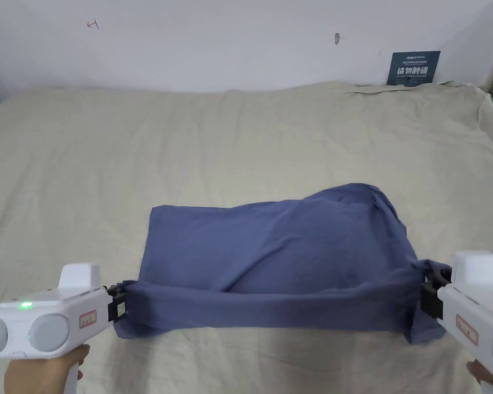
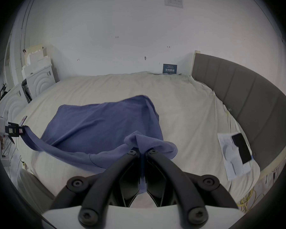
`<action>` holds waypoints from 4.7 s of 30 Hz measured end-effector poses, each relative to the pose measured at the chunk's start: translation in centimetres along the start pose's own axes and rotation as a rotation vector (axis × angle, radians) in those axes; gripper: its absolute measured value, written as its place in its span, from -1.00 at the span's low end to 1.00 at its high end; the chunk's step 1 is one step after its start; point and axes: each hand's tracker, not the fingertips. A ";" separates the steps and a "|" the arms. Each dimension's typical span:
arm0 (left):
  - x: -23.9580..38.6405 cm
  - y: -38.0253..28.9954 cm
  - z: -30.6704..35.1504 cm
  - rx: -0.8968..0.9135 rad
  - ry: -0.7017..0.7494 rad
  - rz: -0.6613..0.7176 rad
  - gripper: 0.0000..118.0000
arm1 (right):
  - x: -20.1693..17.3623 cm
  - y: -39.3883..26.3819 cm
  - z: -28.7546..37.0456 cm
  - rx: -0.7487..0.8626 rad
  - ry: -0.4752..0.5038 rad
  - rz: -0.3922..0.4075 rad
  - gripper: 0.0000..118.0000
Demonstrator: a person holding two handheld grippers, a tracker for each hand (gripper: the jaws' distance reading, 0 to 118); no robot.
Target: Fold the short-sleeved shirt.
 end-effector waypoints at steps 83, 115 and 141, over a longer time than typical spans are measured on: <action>1.1 -0.4 -4.2 -0.124 -0.056 0.108 0.10 | -0.8 0.5 6.1 0.293 -0.091 -0.048 -0.99; 1.6 -0.7 -6.6 -0.209 -0.027 -0.085 -0.92 | 2.5 -5.7 -6.4 -0.230 -0.042 -0.162 0.51; -2.7 -2.3 -3.9 -0.179 -0.069 -0.023 -0.92 | 3.6 -6.1 -2.0 -0.181 0.037 -0.110 -0.86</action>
